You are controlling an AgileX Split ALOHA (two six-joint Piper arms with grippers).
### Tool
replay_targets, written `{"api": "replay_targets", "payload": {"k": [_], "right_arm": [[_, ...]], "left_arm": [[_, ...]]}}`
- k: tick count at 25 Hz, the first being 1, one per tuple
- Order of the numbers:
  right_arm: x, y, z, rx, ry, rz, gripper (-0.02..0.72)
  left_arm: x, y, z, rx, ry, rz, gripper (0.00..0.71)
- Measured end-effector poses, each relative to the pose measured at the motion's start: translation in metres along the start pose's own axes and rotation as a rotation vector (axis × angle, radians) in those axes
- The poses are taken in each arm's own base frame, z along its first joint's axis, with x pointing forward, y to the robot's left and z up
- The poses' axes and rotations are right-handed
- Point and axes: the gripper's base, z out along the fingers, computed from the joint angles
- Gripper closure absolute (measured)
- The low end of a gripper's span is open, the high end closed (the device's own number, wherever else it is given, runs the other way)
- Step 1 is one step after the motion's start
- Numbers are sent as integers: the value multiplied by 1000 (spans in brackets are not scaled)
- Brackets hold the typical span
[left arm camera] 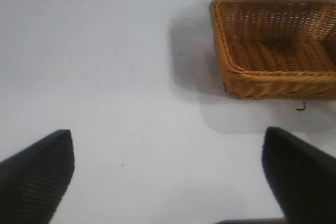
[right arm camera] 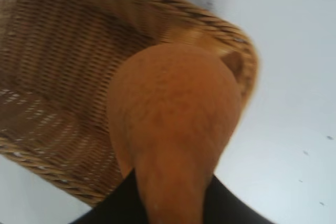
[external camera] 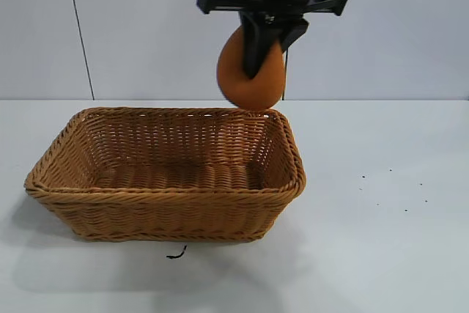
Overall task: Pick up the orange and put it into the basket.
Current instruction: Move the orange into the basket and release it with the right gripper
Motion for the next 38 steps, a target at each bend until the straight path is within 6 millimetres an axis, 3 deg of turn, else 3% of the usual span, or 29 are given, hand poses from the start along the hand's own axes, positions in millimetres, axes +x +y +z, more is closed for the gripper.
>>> {"api": "replay_targets", "payload": {"k": [6, 13, 17, 18, 20, 21, 24, 26, 32, 34, 38], "right_arm": [[-6, 29, 52, -17, 3, -35, 650], [-7, 26, 114, -6, 21, 2, 651], [-4, 25, 130, -3, 39, 6, 651], [-4, 25, 130, -3, 39, 6, 651], [-4, 25, 130, -3, 38, 8, 575], [-4, 25, 131, -3, 39, 8, 512], [-4, 25, 130, -3, 48, 8, 216], [-5, 26, 127, -2, 65, 9, 104], [-19, 28, 98, -1, 92, 3, 41], [-32, 29, 73, 12, 52, -8, 40], [-47, 15, 49, 41, -36, 19, 40]], "left_arm": [[0, 0, 0, 0, 0, 0, 14], [0, 0, 0, 0, 0, 0, 14], [0, 0, 0, 0, 0, 0, 14], [0, 0, 0, 0, 0, 0, 14], [0, 0, 0, 0, 0, 0, 14], [0, 0, 0, 0, 0, 0, 14], [0, 0, 0, 1, 0, -1, 14], [0, 0, 0, 1, 0, -1, 14], [0, 0, 0, 1, 0, -1, 14], [0, 0, 0, 1, 0, -1, 14], [0, 0, 0, 1, 0, -1, 14]]}}
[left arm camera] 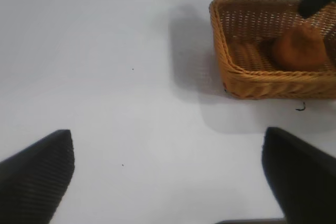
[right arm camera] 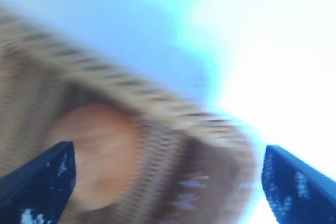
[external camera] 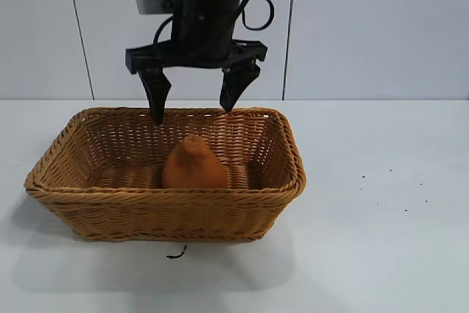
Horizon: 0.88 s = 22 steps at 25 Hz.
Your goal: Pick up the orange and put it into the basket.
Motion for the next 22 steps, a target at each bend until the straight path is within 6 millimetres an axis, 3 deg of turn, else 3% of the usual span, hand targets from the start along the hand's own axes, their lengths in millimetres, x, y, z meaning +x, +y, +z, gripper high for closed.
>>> {"api": "replay_targets", "payload": {"k": [3, 13, 18, 22], "right_arm": [[-3, -29, -7, 28, -10, 50, 40], [15, -181, -21, 159, -20, 329, 41], [32, -233, -28, 195, -19, 434, 41], [44, -258, -31, 212, -15, 492, 41]], "left_arm": [[0, 0, 0, 0, 0, 0, 14], [0, 0, 0, 0, 0, 0, 14], [0, 0, 0, 0, 0, 0, 14], [0, 0, 0, 0, 0, 0, 14]]}}
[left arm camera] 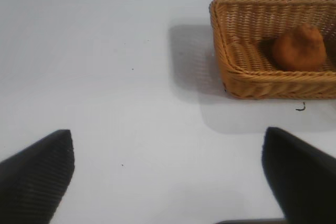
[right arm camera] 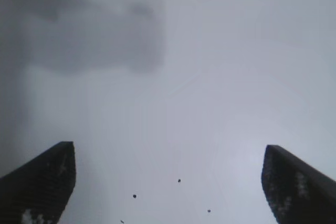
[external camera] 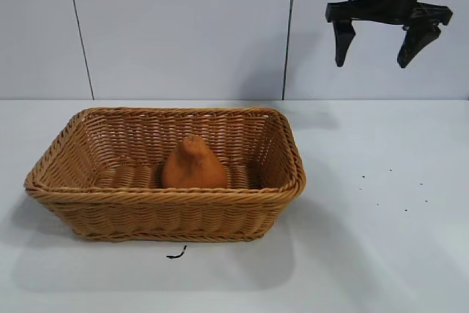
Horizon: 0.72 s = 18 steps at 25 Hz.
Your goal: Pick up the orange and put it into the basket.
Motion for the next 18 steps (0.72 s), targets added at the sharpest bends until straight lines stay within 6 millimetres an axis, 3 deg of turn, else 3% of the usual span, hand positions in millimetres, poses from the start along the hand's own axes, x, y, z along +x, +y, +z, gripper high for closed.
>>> {"api": "replay_targets", "payload": {"k": [4, 9, 13, 18], "right_arm": [[11, -10, -4, 11, 37, 16, 42], [36, -9, -35, 11, 65, 5, 42], [70, -6, -64, 6, 96, -9, 42], [130, -7, -100, -2, 138, -23, 42]], "left_arm": [[0, 0, 0, 0, 0, 0, 14], [0, 0, 0, 0, 0, 0, 14], [0, 0, 0, -1, 0, 0, 14], [0, 0, 0, -1, 0, 0, 14]]}}
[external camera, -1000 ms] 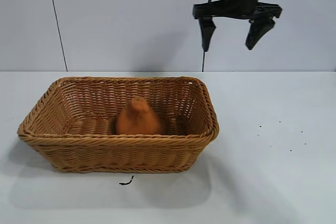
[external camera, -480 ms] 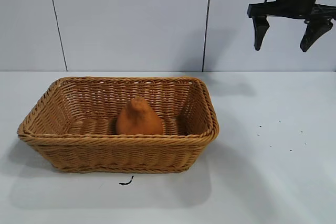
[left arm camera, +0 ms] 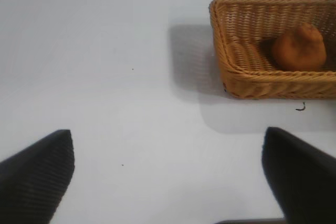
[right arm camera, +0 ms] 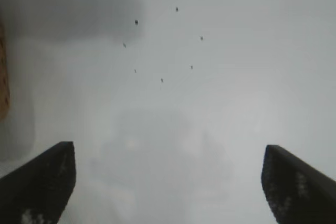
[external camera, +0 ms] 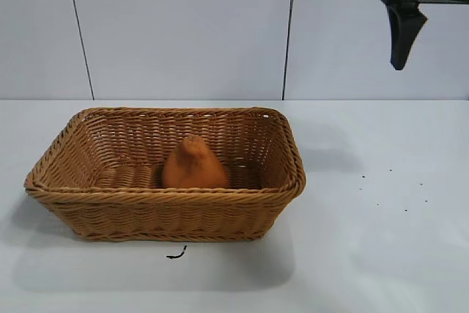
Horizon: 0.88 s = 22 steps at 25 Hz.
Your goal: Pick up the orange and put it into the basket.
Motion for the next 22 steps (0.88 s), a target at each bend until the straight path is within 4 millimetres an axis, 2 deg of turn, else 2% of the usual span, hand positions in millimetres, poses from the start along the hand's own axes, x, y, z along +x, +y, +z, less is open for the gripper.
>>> {"api": "replay_targets", "payload": {"k": [3, 8, 9, 10, 17, 22], "right_arm": [[45, -4, -17, -2, 1, -1, 44], [119, -10, -28, -2, 3, -7, 44], [119, -10, -28, -2, 3, -7, 44], [146, -13, -32, -4, -23, -15, 44], [220, -18, -27, -21, -222, -16, 44], [259, -21, -20, -31, -372, -16, 44]], "left_arm": [[0, 0, 0, 0, 0, 0, 14], [0, 0, 0, 0, 0, 0, 14], [0, 0, 0, 0, 0, 0, 14], [0, 0, 0, 0, 0, 0, 14], [0, 0, 0, 0, 0, 0, 14], [0, 0, 0, 0, 0, 0, 14]]}}
